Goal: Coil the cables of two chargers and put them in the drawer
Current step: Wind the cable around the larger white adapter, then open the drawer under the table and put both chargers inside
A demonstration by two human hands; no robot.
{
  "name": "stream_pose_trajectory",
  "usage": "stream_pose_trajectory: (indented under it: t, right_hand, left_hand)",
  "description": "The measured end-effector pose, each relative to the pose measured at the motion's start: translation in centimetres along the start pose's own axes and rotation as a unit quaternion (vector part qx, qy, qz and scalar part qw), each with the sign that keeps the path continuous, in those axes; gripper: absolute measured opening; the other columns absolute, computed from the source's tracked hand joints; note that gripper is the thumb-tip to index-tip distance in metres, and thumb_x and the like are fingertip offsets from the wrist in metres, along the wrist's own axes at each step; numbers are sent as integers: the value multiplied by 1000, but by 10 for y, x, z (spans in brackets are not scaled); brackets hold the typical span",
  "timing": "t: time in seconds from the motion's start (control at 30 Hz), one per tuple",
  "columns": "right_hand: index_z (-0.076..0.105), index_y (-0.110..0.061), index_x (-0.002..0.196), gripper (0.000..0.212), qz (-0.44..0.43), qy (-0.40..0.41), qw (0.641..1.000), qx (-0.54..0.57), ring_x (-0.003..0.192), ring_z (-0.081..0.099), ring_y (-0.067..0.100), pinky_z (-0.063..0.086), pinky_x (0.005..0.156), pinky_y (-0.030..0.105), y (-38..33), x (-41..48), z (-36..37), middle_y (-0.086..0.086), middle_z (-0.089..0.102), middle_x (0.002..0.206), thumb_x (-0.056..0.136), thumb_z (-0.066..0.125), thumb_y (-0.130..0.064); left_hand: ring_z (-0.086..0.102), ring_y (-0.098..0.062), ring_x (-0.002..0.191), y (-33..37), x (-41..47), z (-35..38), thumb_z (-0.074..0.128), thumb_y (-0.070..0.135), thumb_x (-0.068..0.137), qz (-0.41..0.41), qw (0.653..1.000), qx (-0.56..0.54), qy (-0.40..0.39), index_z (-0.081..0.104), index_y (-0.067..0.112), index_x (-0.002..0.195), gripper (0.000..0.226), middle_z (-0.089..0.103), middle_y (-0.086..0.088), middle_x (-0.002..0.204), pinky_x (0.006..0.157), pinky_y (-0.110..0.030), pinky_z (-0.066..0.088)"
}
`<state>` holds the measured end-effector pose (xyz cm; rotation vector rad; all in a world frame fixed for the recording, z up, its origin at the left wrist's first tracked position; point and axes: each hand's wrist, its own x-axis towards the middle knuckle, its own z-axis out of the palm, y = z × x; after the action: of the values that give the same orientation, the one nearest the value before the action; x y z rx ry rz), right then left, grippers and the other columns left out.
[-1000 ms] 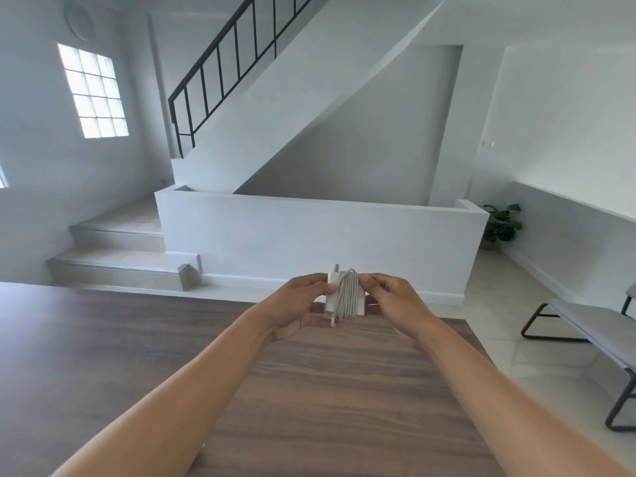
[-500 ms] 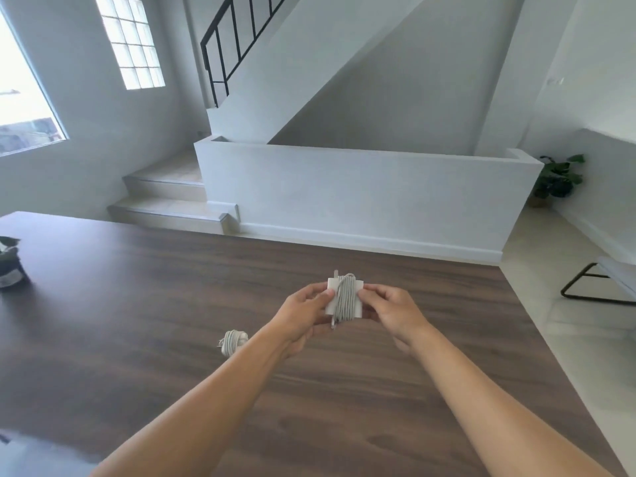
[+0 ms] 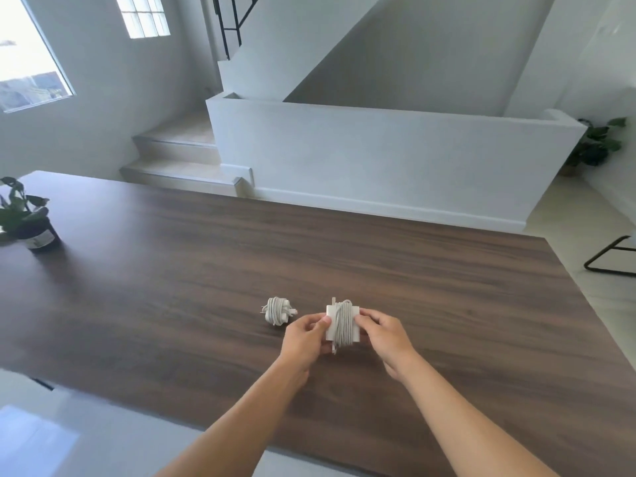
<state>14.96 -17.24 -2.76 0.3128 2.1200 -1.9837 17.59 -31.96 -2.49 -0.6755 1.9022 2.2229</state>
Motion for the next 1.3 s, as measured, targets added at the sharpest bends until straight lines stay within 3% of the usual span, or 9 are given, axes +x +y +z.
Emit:
stream_pose_trajectory:
  t: [0.13,0.27,0.37,0.8,0.97,1.03,1.13,1.2,1.3]
  right_hand:
    - [72,-15,101,17,34,10,999,-16,91,69,15,54,92,35,23,-2,20,-1,74,96,93,58,-10]
    - [71,-13,108,20,33,71,996,-44,99,68,17,52,95,38,33,0,31,1,73,101,92,59,-16]
    - [71,-13,107,19,29,79,994,-71,98,68,17,52,95,39,34,-1,37,1,72,101,91,61,-17]
    - [69,-16,112,25,38,115,986,-117,94,67,17,56,87,38,32,-15,42,-1,71,103,93,53,-18]
    - [68,-19,114,29,35,137,978,-153,105,65,20,51,96,44,34,-25,41,1,71,111,91,52,-24]
    - [70,-21,105,24,27,152,975,-162,101,66,20,52,93,44,33,-30,40,0,72,105,92,51,-24]
    - [69,-22,77,25,19,168,971,-172,80,67,20,52,80,39,30,-39,39,-5,71,78,93,49,-22]
    - [67,-21,73,28,17,164,970,-181,69,62,19,51,74,37,29,-48,39,-5,66,67,94,48,-23]
    - [69,-14,76,27,3,148,965,-214,68,58,19,44,63,31,24,-61,45,-1,63,66,92,49,-23]
  left_hand:
    - [68,-13,74,-23,5,-23,57,12,97,-1,999,42,7,69,8,108,16,72,-7,90,60,-23,57]
    - [67,-11,91,-29,15,-35,59,21,94,60,979,192,18,74,19,107,20,75,6,96,81,-25,52]
    - [65,-7,95,-30,16,-42,61,25,93,86,967,240,20,73,20,109,21,74,7,99,84,-20,45]
    - [65,-6,83,-34,12,-50,60,25,94,112,964,240,-7,70,19,105,16,71,9,88,71,-10,43]
    - [68,-11,88,-38,9,-55,59,26,94,113,964,240,-22,68,21,103,14,71,7,89,83,-32,55]
    - [68,-13,86,-41,6,-58,59,27,94,113,963,244,-23,67,22,100,12,71,6,87,83,-37,57]
    - [64,-14,74,-43,1,-62,57,28,94,116,959,256,-21,64,24,86,11,68,5,77,79,-39,56]
    - [59,-15,64,-40,-5,-65,55,30,95,111,956,270,-24,60,22,77,20,67,4,70,73,-37,52]
    - [53,-13,55,-39,-18,-73,49,34,97,108,956,271,-16,59,18,71,32,62,5,60,62,-32,46]
